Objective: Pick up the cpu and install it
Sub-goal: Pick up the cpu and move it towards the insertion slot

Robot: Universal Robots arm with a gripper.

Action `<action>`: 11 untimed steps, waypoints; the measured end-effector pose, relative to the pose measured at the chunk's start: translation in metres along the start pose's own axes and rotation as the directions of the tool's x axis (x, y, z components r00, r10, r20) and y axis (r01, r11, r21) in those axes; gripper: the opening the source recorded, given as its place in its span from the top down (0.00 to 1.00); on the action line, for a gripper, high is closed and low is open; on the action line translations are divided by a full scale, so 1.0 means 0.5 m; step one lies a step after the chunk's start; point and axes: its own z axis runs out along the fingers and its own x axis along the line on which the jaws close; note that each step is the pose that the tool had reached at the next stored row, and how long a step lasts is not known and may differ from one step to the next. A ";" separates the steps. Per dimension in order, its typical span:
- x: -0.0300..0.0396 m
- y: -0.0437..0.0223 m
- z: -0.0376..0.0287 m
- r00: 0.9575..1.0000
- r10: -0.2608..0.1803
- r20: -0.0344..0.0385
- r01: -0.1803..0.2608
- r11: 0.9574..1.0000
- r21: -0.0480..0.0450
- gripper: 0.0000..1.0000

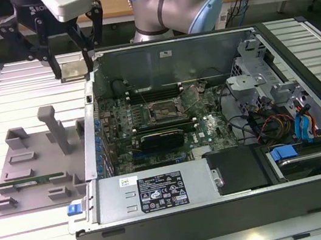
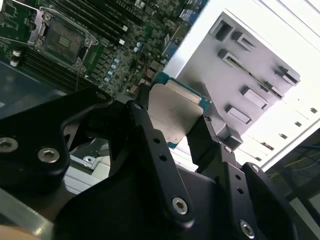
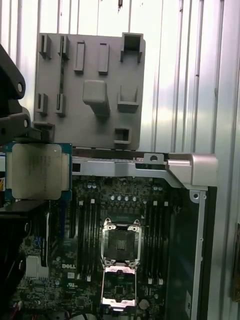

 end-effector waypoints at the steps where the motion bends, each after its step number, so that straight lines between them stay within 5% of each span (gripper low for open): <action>1: -0.003 0.000 0.001 1.000 0.000 0.000 0.000 1.000 0.000 0.45; 11: -0.064 -0.002 0.008 1.000 0.000 0.000 0.000 1.000 0.001 0.45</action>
